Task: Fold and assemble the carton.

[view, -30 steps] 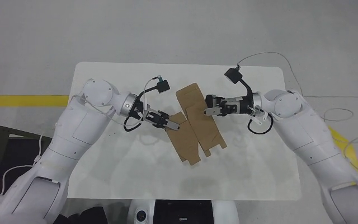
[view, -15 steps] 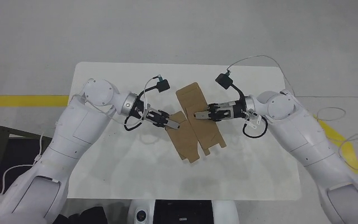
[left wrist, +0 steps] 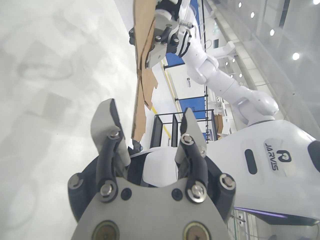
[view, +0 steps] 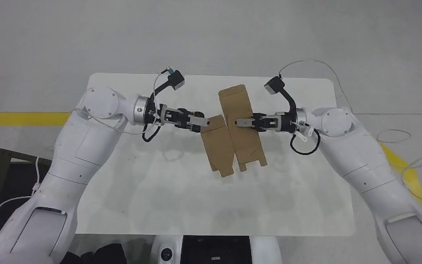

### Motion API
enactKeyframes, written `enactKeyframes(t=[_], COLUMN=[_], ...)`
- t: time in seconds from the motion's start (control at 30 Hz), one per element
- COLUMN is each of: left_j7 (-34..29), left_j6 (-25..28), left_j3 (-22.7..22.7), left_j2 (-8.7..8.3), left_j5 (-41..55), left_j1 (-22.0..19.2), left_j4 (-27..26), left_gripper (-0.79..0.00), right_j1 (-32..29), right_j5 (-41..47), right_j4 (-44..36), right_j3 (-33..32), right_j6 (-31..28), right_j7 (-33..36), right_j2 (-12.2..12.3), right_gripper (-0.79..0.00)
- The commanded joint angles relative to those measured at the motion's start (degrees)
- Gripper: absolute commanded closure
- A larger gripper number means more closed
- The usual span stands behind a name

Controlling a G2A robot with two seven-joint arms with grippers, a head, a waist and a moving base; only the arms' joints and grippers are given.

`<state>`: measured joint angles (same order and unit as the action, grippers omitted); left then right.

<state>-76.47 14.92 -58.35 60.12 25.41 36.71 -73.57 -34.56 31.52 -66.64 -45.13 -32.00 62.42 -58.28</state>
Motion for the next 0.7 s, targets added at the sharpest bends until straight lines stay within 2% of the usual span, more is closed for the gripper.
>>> enactKeyframes(t=[0.0, 0.3, 0.5, 0.67], left_j7=[2.73, 10.82, 15.15, 17.52], left_j6=[-1.14, -5.3, -9.11, -10.42], left_j3=[-1.03, -2.33, -0.8, 0.53], left_j2=[-0.22, -0.43, 0.34, 1.1], left_j5=[-0.48, -1.48, 1.39, 3.43], left_j1=[0.7, 3.8, 5.36, 5.81], left_j4=[-0.19, -1.66, -1.41, -1.61], left_gripper=[-0.785, -0.785, -0.785, -0.785], right_j1=[-0.29, -3.51, -6.39, -8.22], right_j5=[0.5, 2.88, 1.11, 0.15], right_j4=[0.06, -4.1, -7.71, -10.18], right_j3=[-0.61, -4.16, -5.67, -6.51], right_j6=[3.3, 11.34, 16.19, 17.58], right_j7=[-2.27, -12.2, -21.6, -26.26], right_j2=[-0.05, -0.09, -0.28, -0.63], right_gripper=[0.0, 0.0, 0.0, 0.0])
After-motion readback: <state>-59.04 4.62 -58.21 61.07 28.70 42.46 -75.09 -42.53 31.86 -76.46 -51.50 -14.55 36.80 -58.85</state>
